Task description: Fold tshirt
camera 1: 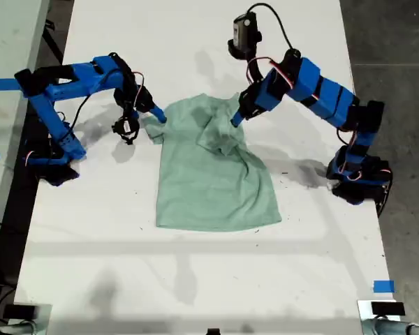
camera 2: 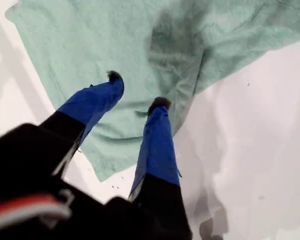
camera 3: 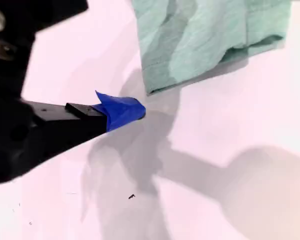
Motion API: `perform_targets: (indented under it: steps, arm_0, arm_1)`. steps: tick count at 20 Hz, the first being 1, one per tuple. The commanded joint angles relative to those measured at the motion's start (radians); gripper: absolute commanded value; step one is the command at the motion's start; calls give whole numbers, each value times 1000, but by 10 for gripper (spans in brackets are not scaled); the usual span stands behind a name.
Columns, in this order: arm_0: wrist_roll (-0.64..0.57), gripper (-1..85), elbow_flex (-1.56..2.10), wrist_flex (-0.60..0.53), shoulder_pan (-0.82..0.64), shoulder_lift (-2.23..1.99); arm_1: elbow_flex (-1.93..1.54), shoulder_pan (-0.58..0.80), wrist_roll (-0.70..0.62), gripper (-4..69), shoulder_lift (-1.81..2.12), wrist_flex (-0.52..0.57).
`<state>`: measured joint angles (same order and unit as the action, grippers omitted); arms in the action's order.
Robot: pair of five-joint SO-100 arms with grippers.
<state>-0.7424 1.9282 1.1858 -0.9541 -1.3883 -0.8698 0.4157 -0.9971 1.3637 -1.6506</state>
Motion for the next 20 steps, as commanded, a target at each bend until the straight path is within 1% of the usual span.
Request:
perform_targets:
  steps: [1, 4, 5, 7, 8, 11, 14, 17, 20]
  arm_0:
    - [-6, 336, -64, -9, 14, 31]
    - [-2, 310, -104, 11, 35, 81]
    - [-3, 281, -118, 18, 38, 97]
    - [-15, 87, -152, 29, 44, 152]
    - [-23, 57, -173, 37, 55, 184]
    - [-25, 4, -186, 32, 77, 202]
    - [-23, 0, -170, 28, 61, 172]
    - [-25, 0, -114, 25, -6, 106]
    - [-29, 0, 11, 3, -95, -84]
  arm_1:
    - [5, -17, -3, 143, 110, -3]
    - [-9, -17, -3, 140, 126, 0]
    - [-15, -17, -3, 138, 130, 2]
    - [-29, -17, -2, 135, 141, 6]
    - [-38, -17, 0, 135, 147, 6]
    - [-72, -14, 3, 133, 167, 12]
    - [-91, -12, 6, 130, 184, 15]
    - [-110, -11, 9, 129, 198, 15]
    - [-138, -8, 12, 128, 215, 17]
